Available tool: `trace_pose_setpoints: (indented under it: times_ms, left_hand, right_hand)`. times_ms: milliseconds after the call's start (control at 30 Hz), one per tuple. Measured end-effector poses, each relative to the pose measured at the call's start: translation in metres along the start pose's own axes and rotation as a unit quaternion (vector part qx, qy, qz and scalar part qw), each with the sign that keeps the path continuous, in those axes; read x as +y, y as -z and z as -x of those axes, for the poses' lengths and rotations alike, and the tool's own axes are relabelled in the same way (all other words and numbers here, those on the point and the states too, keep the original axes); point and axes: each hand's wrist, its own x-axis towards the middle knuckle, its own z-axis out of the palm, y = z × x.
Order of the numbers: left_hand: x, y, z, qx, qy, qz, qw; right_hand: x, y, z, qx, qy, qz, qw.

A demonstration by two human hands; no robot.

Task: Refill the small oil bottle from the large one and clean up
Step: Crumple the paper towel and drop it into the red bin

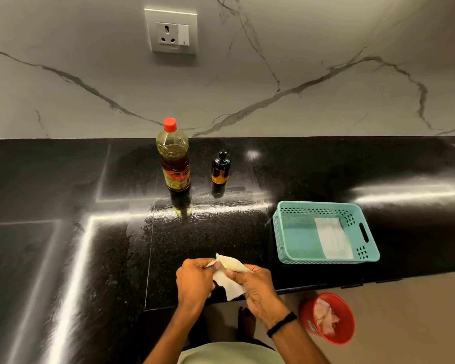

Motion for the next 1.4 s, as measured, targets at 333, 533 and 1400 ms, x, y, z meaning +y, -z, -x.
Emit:
trace_pose_setpoints:
  times_ms: [333,533,1400]
  left_hand:
    - [0.002,-0.020,0.006,-0.075,-0.025,0.046,0.996]
    - [0.008,-0.054,0.011,-0.190,-0.021,0.141,0.971]
    - [0.031,-0.334,0.127,-0.290,-0.231,-0.298,0.880]
  right_hand:
    - [0.007,0.030,0.013,0.019,0.046,-0.043,0.998]
    - [0.012,0.062,0.018,0.012,0.070,-0.070,0.995]
    - [0.036,0.340,0.005,0.109,0.007,-0.253,0.961]
